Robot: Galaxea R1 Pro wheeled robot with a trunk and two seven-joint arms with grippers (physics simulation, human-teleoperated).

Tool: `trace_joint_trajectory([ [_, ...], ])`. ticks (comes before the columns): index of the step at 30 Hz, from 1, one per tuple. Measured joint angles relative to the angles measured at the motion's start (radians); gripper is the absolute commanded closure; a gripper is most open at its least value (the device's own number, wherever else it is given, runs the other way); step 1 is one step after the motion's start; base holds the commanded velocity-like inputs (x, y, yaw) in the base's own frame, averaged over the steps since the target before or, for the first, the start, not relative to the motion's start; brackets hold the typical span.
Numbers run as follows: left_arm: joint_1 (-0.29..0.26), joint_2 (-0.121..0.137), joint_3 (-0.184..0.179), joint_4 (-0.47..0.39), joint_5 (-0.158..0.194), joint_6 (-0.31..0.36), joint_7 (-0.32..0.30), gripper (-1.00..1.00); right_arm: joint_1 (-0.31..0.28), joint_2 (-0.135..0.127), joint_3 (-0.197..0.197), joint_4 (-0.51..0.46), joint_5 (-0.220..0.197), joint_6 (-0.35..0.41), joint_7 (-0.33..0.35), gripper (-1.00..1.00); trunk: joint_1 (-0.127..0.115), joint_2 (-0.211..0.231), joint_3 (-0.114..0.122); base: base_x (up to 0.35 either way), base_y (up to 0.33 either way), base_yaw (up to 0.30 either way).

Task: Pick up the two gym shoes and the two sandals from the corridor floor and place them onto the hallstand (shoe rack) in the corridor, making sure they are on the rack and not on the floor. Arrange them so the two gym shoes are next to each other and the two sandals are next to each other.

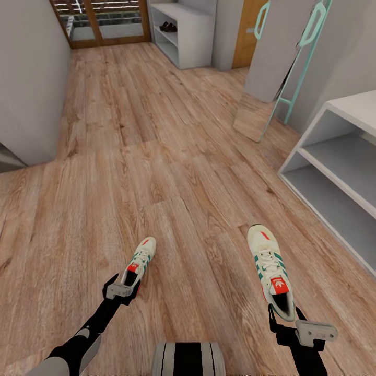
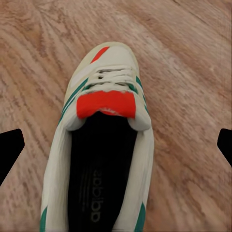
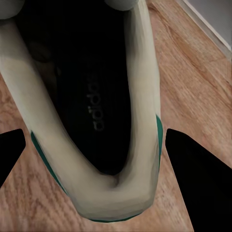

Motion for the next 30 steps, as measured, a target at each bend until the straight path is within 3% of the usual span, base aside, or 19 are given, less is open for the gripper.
trace_joint_trajectory([
  [14, 0.000, 0.005, 0.001, -0.002, 0.000, 0.001, 0.000, -1.00, -0.001, 0.000, 0.000, 0.001, 0.000, 0.001, 0.000, 1.00, 0.000, 0.000, -0.020, 0.000, 0.000, 0.000],
  [30, -0.001, 0.020, 0.000, -0.008, 0.000, 0.002, 0.000, -1.00, -0.001, 0.000, 0.000, 0.002, 0.000, 0.000, 0.000, 1.00, 0.000, 0.000, -0.025, 0.000, 0.000, 0.000],
])
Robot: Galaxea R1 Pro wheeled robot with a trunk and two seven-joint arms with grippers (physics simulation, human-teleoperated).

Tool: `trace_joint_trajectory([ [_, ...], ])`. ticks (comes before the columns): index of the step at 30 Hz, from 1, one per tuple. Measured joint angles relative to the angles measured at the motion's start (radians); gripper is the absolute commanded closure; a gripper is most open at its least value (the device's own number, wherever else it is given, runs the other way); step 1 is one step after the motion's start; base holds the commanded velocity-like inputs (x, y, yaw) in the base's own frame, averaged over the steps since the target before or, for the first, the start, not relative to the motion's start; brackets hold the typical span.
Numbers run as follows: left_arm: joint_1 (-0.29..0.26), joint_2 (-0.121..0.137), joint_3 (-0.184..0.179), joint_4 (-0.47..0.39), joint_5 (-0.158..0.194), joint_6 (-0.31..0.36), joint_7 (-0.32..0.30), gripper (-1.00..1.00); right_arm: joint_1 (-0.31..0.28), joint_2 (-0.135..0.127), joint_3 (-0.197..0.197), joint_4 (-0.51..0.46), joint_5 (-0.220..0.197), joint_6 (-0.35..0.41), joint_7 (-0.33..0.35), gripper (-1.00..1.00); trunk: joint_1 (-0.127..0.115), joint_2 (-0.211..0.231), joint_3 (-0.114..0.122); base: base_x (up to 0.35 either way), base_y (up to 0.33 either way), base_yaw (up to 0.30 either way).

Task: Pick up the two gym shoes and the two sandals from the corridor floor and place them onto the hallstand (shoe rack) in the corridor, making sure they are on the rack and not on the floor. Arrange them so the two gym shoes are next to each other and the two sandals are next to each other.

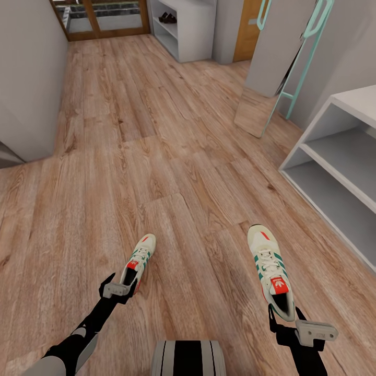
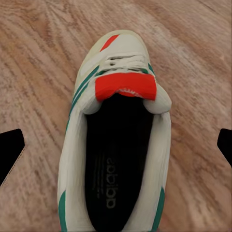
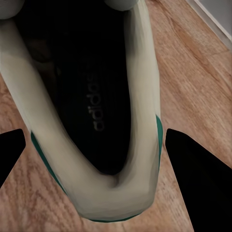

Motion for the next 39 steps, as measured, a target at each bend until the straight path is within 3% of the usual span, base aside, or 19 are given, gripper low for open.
trace_joint_trajectory([
  [15, -0.017, 0.020, 0.000, -0.002, 0.001, 0.001, 0.000, -1.00, 0.000, 0.000, 0.000, 0.001, 0.000, 0.000, 0.000, 1.00, 0.000, 0.000, -0.002, 0.000, 0.000, 0.000],
  [39, -0.024, 0.009, -0.003, -0.002, -0.001, 0.002, 0.000, -1.00, 0.000, 0.000, 0.000, 0.000, 0.000, 0.000, 0.000, 1.00, 0.000, 0.000, -0.034, 0.000, 0.000, 0.000],
])
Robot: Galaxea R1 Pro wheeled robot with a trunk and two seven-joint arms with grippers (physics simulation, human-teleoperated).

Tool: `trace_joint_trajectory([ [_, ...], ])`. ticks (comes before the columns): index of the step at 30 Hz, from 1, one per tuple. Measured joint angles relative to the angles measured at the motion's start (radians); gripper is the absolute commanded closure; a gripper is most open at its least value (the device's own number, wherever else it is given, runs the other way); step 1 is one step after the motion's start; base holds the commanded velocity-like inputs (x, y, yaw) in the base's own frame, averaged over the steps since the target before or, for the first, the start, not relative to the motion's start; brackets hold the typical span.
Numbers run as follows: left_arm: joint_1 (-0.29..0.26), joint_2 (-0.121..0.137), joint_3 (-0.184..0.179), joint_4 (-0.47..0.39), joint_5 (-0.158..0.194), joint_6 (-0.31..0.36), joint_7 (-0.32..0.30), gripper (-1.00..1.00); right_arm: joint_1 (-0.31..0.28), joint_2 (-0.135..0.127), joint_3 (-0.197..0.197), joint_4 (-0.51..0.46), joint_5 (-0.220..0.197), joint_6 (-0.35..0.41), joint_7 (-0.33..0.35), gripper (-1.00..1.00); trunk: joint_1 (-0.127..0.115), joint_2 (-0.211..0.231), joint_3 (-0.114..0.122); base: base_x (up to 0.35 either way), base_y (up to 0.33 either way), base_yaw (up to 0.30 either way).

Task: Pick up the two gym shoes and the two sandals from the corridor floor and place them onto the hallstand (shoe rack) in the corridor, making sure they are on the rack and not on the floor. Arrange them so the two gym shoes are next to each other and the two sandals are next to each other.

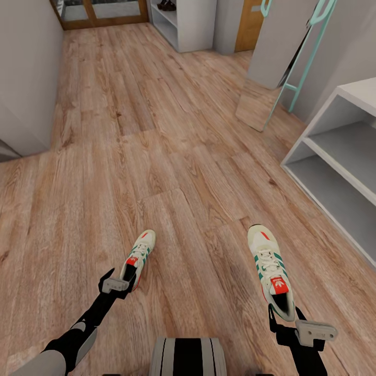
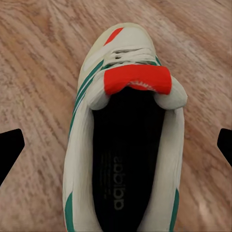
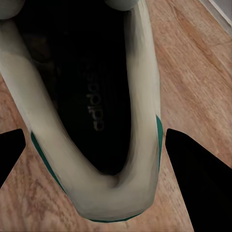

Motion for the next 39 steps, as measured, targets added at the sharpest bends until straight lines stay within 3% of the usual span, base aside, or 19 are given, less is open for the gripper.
trace_joint_trajectory([
  [22, -0.003, 0.002, 0.000, 0.000, 0.002, 0.004, 0.002, -1.00, 0.000, 0.000, 0.000, 0.000, 0.000, 0.000, 0.000, 1.00, 0.000, 0.000, -0.004, 0.000, 0.000, 0.000],
  [39, -0.009, 0.000, 0.000, 0.000, 0.003, 0.006, 0.012, -1.00, 0.000, 0.000, 0.000, 0.001, 0.000, 0.000, 0.000, 1.00, 0.000, 0.000, -0.027, 0.000, 0.000, 0.000],
])
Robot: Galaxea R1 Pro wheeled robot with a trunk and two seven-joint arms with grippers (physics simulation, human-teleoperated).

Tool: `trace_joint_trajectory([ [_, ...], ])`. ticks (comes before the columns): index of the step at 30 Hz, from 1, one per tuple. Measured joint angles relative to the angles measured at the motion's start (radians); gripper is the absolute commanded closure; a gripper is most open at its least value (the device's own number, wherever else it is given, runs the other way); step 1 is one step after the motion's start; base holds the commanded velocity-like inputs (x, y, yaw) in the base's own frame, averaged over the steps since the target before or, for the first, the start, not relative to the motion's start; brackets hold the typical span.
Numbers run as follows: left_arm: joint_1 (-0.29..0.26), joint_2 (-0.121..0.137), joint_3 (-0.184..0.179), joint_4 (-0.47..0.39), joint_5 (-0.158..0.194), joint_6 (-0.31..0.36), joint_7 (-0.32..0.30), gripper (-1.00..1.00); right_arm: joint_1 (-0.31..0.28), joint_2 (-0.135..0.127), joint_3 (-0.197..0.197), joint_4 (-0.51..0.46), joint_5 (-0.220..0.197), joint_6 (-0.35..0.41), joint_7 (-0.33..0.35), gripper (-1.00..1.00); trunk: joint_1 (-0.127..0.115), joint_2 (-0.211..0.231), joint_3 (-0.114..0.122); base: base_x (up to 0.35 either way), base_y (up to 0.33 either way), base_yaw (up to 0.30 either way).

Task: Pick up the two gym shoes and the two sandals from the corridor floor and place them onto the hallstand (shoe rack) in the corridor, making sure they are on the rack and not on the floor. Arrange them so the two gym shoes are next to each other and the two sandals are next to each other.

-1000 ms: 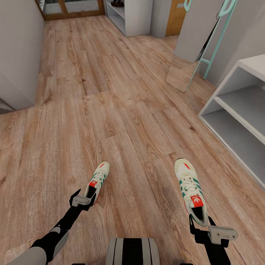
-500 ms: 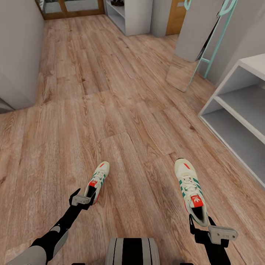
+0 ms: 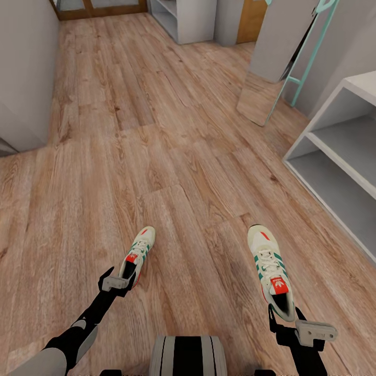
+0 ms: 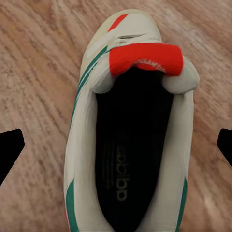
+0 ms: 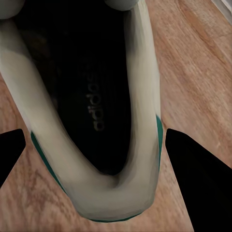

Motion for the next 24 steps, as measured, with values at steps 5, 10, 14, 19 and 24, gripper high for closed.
trace_joint_trajectory([
  [5, 0.000, -0.002, 0.000, 0.000, 0.000, 0.000, 0.000, -1.00, 0.000, 0.000, 0.000, 0.000, 0.000, 0.000, 0.000, 1.00, 0.000, 0.000, -0.007, 0.000, 0.000, 0.000],
  [10, -0.001, -0.002, 0.000, -0.001, 0.000, 0.000, 0.000, -1.00, 0.000, 0.000, 0.000, -0.001, 0.000, 0.000, 0.000, 1.00, 0.000, 0.000, -0.011, 0.000, 0.000, 0.000],
  [14, -0.002, -0.002, 0.000, -0.001, 0.000, 0.000, 0.000, -1.00, 0.000, 0.000, 0.000, 0.000, 0.000, 0.000, 0.000, 1.00, 0.000, 0.000, -0.013, 0.000, 0.000, 0.000],
  [19, -0.005, -0.003, 0.000, -0.001, 0.000, 0.001, 0.000, -1.00, 0.000, 0.000, 0.000, 0.000, 0.000, 0.000, 0.000, 1.00, 0.000, 0.000, -0.013, 0.000, 0.000, 0.000],
  [24, -0.008, -0.004, 0.000, -0.001, 0.000, 0.001, 0.000, -1.00, 0.000, 0.000, 0.000, -0.001, 0.000, 0.000, -0.001, 1.00, 0.000, 0.000, -0.013, 0.000, 0.000, 0.000],
])
